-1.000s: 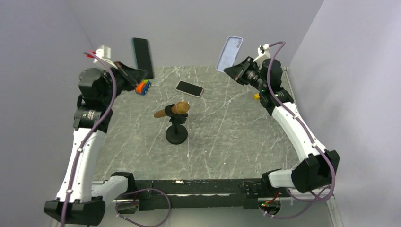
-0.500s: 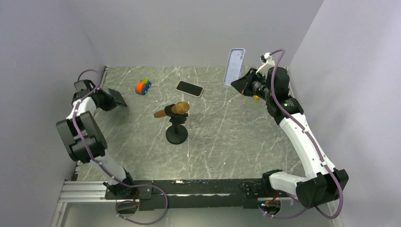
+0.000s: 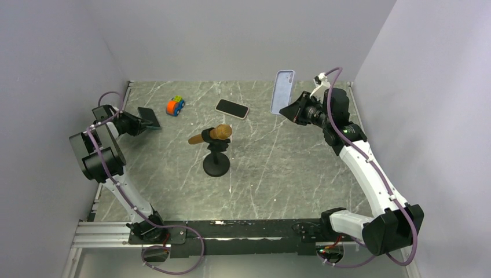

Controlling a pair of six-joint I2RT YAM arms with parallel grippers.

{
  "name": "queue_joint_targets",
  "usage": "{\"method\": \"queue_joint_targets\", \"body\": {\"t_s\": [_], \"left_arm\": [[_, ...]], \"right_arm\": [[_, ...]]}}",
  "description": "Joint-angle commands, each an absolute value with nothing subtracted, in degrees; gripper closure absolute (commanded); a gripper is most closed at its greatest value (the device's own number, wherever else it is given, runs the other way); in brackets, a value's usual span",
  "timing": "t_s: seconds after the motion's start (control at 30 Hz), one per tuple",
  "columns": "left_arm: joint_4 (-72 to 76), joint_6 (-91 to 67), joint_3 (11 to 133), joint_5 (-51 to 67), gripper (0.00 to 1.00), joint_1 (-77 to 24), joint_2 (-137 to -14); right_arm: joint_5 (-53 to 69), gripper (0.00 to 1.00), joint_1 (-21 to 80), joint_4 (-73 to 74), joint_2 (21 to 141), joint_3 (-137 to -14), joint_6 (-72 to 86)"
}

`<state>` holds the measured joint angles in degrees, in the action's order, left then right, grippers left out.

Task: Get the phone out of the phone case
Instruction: Place the phone at the center of the board, then place the phone case at the center of the board.

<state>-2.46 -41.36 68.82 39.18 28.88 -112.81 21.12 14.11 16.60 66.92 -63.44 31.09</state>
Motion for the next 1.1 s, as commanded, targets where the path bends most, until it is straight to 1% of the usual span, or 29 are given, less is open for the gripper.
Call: {"method": "queue_joint_targets", "body": {"t_s": [0.0,0.1,0.17,0.2,0.33,0.37,0.47,0.5,0.53,0.57,0.6,0.67,0.77,0.83,1.07], "left_arm": [[-0.55,-41.13,70.66,39.8,0.89,28.06,-113.42],[-3.25,-40.07,71.82,39.56,0.89,27.37,-114.69],[-4.58,-39.62,71.9,38.63,0.86,27.04,-115.07],[-5.47,-39.46,71.9,38.03,0.83,26.99,-115.06],[-9.93,-38.93,72.51,35.1,0.63,26.55,-114.01],[-11.24,-38.69,72.98,34.41,0.59,26.47,-113.8],[-14.93,-38.51,74.24,32.52,0.53,26.37,-113.16],[-16.1,-38.43,74.53,31.57,0.49,26.32,-112.6],[-17.47,-38.52,74.82,30.23,0.4,26.34,-112.0],[-18.94,-38.7,75.18,28.89,0.28,26.32,-111.21],[-20.34,-38.83,75.51,27.48,0.13,26.22,-110.5],[-23.1,-39.06,76.26,24.74,0.02,26.28,-108.97],[-26.09,-39.87,77.05,22.37,0.0,26.25,-106.21],[-24.78,-40.91,75.84,23.32,0.01,26.23,-103.54],[-20.01,-42.79,72.48,29.45,0.0,22.41,-95.4]], "right_arm": [[22.49,1.0,13.86,11.32,64.36,-63.87,32.74],[21.83,1.0,13.88,11.8,63.96,-64.26,32.63],[21.34,1.0,13.81,12.31,63.75,-64.47,32.41],[20.83,1.0,13.76,12.94,63.83,-64.8,32.16],[19.8,1.0,13.44,15.96,64.23,-65.77,30.73],[19.37,1.0,13.38,16.52,64.38,-65.87,30.41],[18.01,1.0,13.08,17.41,64.83,-65.52,29.94],[17.3,1.0,12.91,17.73,65.23,-65.23,30.01],[16.45,1.0,12.71,17.95,65.56,-64.91,30.24],[16.27,1.0,12.21,18.07,66.14,-64.51,30.56],[16.2,1.0,11.55,18.34,66.85,-64.1,30.91],[16.05,1.0,9.41,19.21,68.26,-63.61,31.99],[15.88,1.0,5.65,19.85,69.67,-61.55,33.24],[15.88,1.0,2.43,20.1,70.37,-59.66,34.12],[27.68,1.0,-12.72,14.56,71.88,-47.55,38.14]]}}
